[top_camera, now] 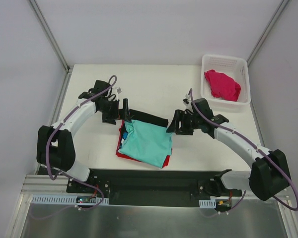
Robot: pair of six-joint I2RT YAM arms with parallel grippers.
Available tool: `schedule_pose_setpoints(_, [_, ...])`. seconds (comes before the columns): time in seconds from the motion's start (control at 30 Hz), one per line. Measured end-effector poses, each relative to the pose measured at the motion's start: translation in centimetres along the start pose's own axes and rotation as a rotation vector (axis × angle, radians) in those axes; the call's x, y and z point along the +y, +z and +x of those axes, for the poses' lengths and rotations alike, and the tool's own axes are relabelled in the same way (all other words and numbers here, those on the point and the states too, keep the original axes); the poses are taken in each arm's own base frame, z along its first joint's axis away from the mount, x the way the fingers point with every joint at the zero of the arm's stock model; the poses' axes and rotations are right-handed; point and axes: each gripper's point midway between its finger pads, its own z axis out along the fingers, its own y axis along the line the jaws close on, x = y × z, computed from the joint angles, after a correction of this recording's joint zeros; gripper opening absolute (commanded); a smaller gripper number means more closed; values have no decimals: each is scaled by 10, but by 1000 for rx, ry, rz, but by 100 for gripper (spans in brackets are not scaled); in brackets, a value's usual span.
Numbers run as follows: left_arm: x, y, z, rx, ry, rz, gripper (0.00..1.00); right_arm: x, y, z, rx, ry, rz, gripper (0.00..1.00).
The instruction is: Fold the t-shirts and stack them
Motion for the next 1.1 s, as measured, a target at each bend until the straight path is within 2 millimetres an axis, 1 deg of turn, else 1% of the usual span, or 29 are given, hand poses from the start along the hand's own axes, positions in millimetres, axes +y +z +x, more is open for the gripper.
schedule_pose_setpoints(0.23, [7,9,1,21,-14,-18,99,-34,14,3,33,75,44,66])
schedule_pose_setpoints(0.37, [5,9,1,21,-15,-9,99,-45,21,1,47,95,50,66])
schedule_pose_setpoints(0.6, [3,9,1,23,-17,2,99,-48,33,-2,55,104,30,66])
schedule_pose_setpoints(0.8, [2,8,1,22,-24,5,99,-43,42,-11,30,109,-13,66])
schedule_pose_setpoints(0.93, [0,6,0,15,-38,9,99,-41,50,-15,-9,140,-78,67])
schedule_pose_setpoints(1.03, [-3,3,0,6,-46,14,99,-50,53,-14,-32,205,-117,67])
schedule_pose_setpoints(1.1, [-6,0,0,1,-54,22,99,-60,56,-10,-39,258,-130,67])
